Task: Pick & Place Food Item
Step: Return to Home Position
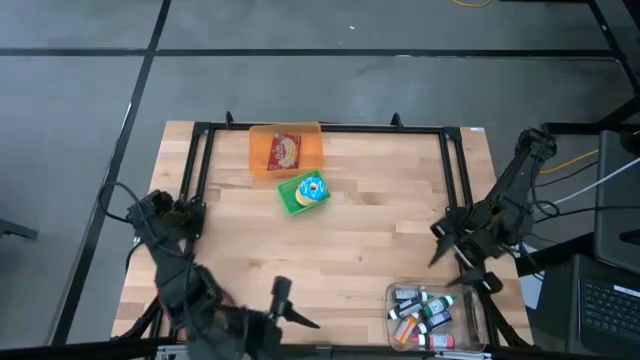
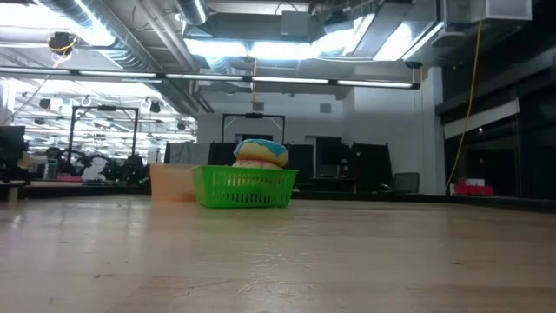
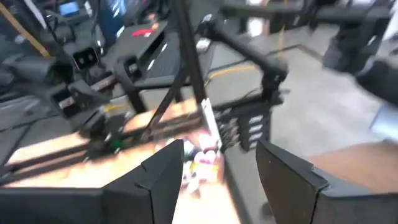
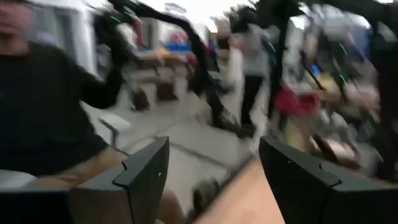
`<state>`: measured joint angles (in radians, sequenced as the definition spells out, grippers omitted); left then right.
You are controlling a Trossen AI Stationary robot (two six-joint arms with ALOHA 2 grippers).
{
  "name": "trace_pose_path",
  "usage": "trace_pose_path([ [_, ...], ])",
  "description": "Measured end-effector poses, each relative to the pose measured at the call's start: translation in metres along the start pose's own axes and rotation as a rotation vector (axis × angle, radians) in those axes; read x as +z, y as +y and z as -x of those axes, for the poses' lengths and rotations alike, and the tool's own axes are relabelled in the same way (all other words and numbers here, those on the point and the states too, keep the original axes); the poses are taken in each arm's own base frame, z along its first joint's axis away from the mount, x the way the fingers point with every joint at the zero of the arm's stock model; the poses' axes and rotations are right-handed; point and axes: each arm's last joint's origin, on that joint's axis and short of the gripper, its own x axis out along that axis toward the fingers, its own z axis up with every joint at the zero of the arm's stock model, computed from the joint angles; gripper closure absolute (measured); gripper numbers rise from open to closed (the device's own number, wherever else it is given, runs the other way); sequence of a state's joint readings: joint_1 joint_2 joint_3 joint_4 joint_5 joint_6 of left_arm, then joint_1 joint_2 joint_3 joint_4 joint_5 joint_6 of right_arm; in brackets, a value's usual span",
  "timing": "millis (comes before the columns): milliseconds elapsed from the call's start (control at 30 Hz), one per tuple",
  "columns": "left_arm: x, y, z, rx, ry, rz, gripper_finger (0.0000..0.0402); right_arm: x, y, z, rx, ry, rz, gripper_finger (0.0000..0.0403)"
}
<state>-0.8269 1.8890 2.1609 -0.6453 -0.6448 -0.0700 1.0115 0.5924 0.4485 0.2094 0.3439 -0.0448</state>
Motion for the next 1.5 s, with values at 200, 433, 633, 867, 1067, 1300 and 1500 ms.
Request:
trace_pose_path([
  [200,-0.006,-0.009,0.008,0.018,0.038,-0.012,0.0206,0.01,-0.008,-0.004,0.085,0.01,0.006,0.0151],
  [433,-0.011,-0.024,0.023,0.014,0.045,-0.011,0.0206,0.002,-0.02,0.0,-0.03,0.037,0.012,0.0151],
  [633,-0.029,-0.054,0.026,-0.043,-0.07,0.039,0.0206,0.004,-0.021,0.004,0.021,0.018,0.006,0.0151],
  [867,-0.102,-0.06,0.001,-0.302,-0.24,0.097,0.0206,0.006,-0.021,0.004,0.016,0.005,0.027,0.0151],
  [1067,-0.152,-0.012,0.021,-0.313,-0.258,0.095,0.0205,0.007,-0.021,0.004,0.028,0.002,0.007,0.0151],
  [1300,-0.161,0.041,0.101,-0.307,-0.359,0.019,0.0205,0.009,-0.023,0.02,0.038,0.008,0.032,0.0151],
  [1500,-0.188,0.068,0.14,-0.173,-0.29,-0.001,0.0205,0.013,-0.029,0.051,0.035,-0.034,-0.005,0.0151],
])
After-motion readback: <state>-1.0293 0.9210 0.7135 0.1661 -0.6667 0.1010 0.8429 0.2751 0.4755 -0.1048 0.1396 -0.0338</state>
